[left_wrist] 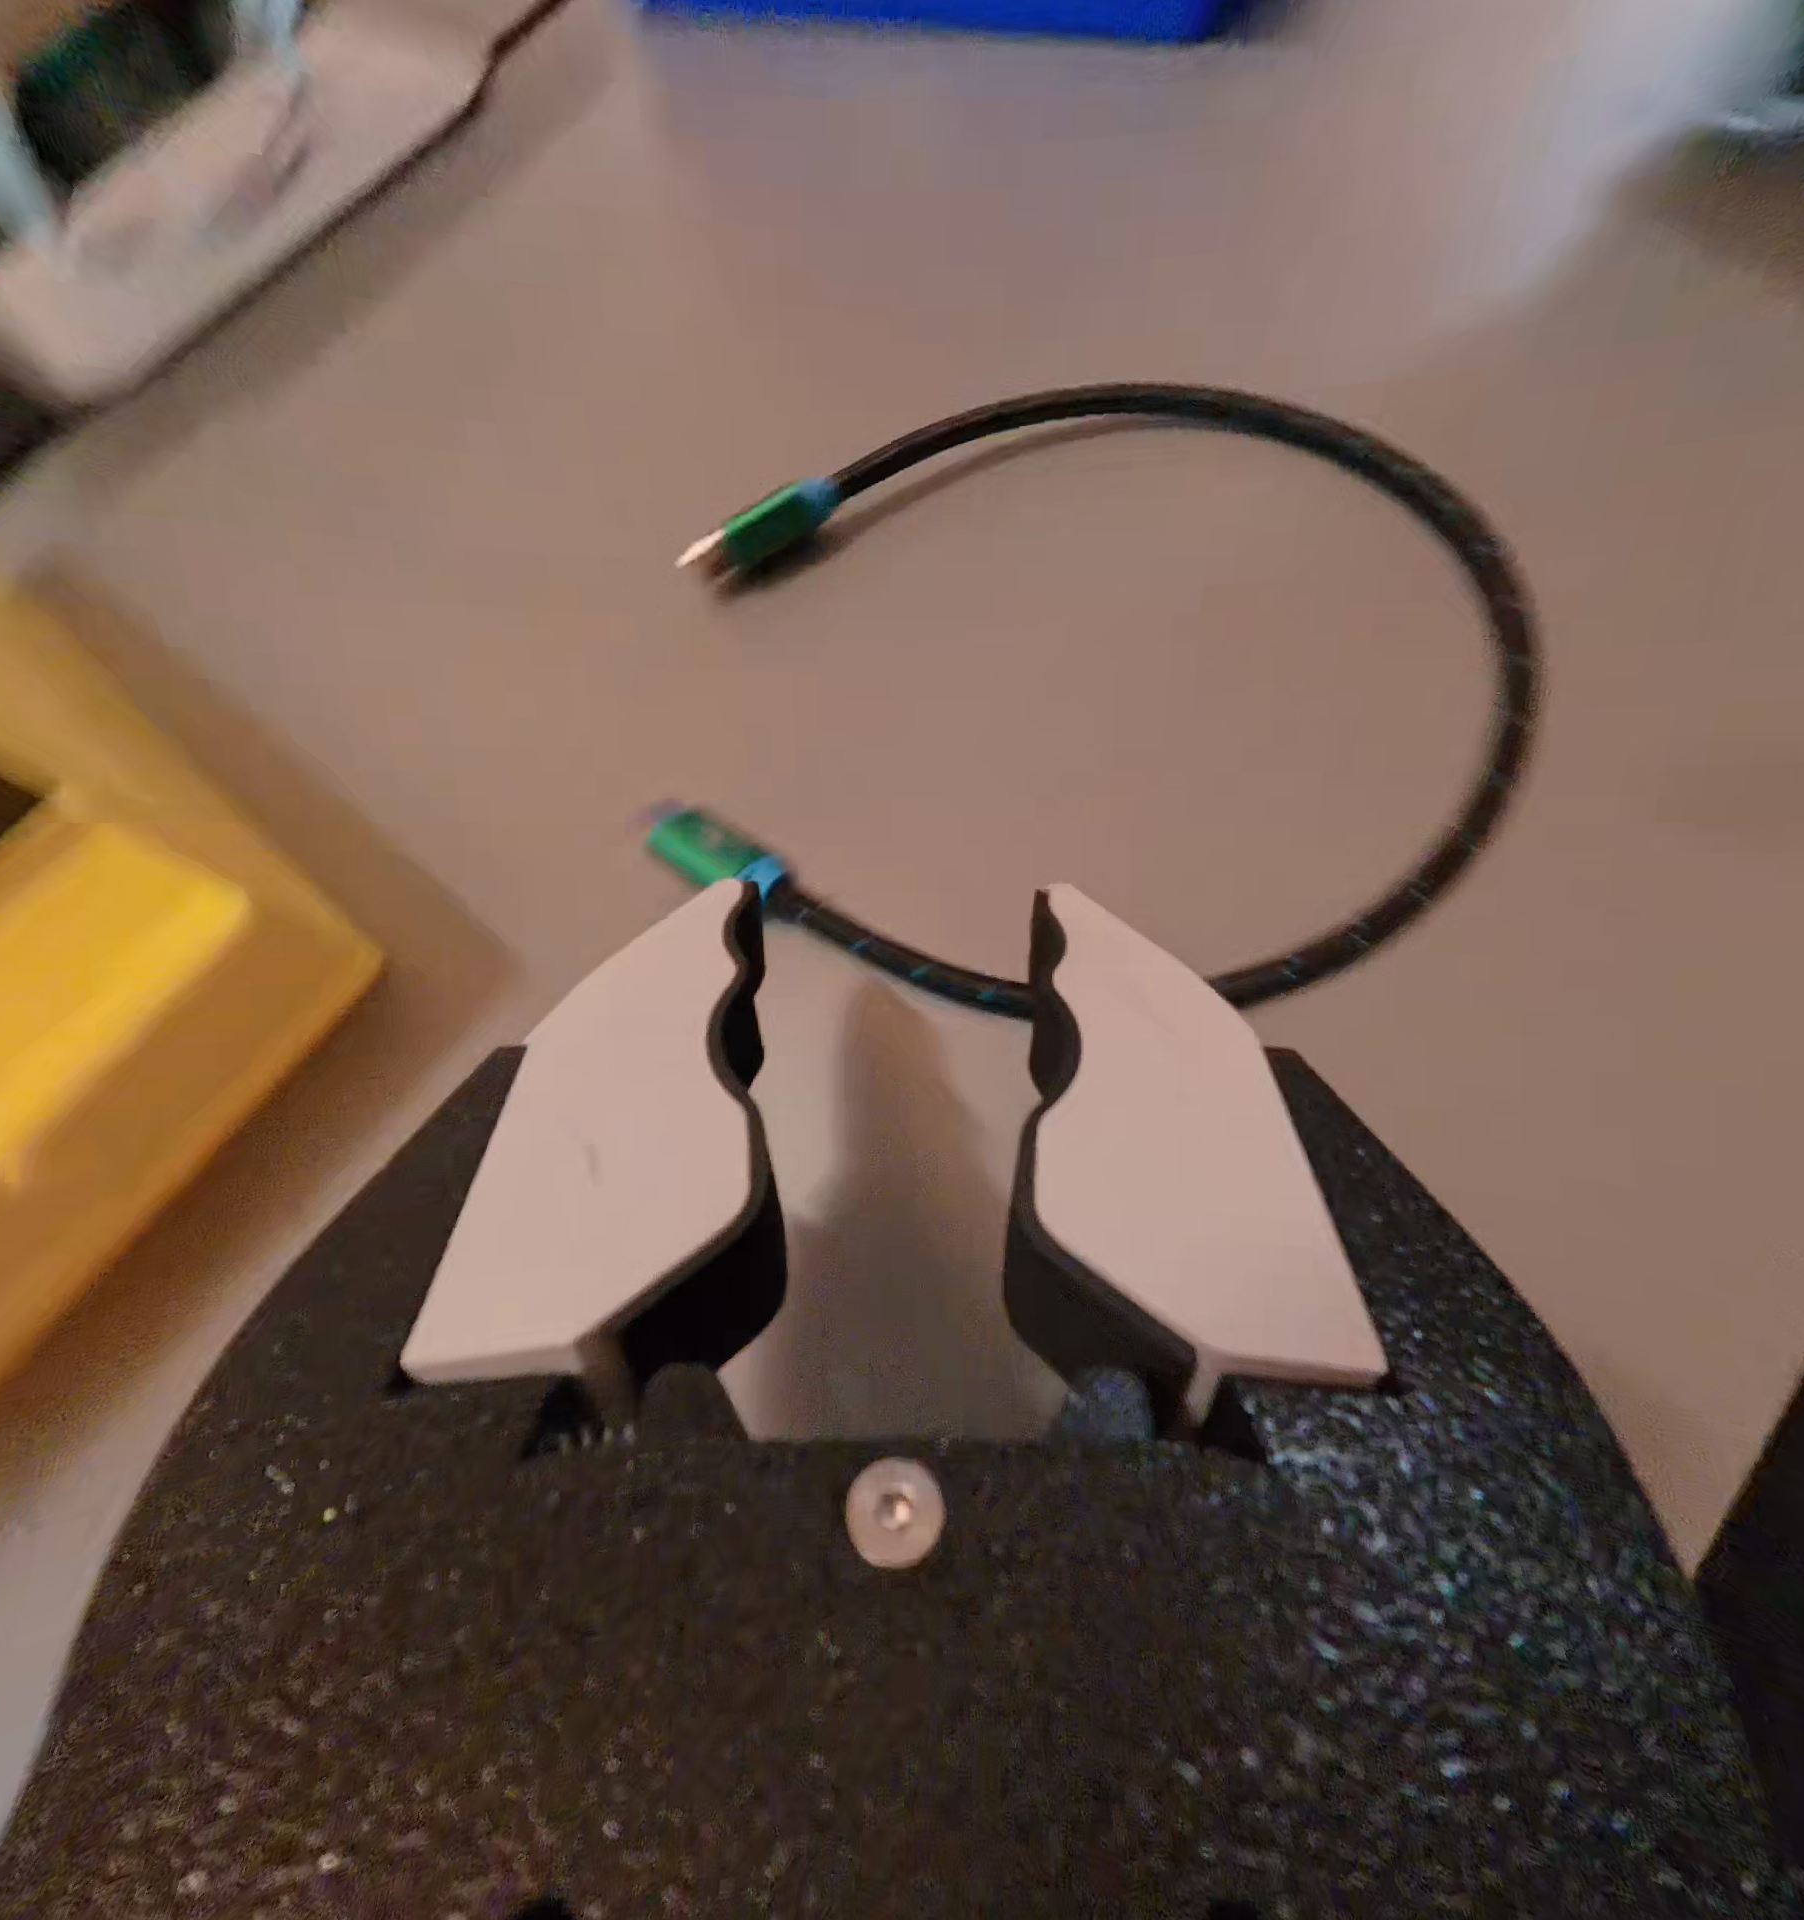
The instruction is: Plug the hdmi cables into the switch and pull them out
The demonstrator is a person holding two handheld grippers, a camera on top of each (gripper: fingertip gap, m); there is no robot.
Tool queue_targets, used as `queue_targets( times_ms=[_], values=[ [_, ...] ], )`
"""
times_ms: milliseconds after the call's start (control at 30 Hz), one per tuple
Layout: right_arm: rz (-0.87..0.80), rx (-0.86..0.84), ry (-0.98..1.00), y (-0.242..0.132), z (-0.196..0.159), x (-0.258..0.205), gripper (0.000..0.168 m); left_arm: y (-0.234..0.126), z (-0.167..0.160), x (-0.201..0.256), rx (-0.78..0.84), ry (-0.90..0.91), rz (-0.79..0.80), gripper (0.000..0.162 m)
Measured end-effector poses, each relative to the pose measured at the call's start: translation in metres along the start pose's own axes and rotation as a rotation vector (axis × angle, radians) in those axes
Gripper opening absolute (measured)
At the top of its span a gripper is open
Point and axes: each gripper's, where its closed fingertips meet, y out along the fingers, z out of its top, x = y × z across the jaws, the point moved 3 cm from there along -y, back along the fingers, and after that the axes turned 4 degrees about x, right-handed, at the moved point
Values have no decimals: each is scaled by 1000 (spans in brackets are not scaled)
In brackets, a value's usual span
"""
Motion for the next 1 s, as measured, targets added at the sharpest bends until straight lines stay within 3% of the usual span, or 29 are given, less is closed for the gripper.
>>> queue_targets(
  times_ms=[67, 233, 400, 633, 733, 900, 1000],
  values=[
    [27, 3, 7, 0, 0, -4, 73, 5, -6, -11, -52, -135, 99, 50],
    [250, 137, 172, -2, 18, -24, 73, 23, -9, -8, -137, -220, 127, 50],
    [376, 274, 275, -13, 37, -33, 73, 29, -10, -8, -200, -192, 189, 50],
    [360, 247, 258, -11, 33, -32, 73, 28, -10, -10, -239, -97, 186, 34],
    [357, 219, 251, -9, 29, -33, 72, 34, -8, -15, -215, -52, 126, 25],
    [353, 175, 232, -6, 23, -35, 73, 43, 3, 0, -75, 229, -213, 16],
    [346, 171, 228, -6, 22, -34, 73, 46, 9, -3, -59, 272, -201, 14]
  ],
)
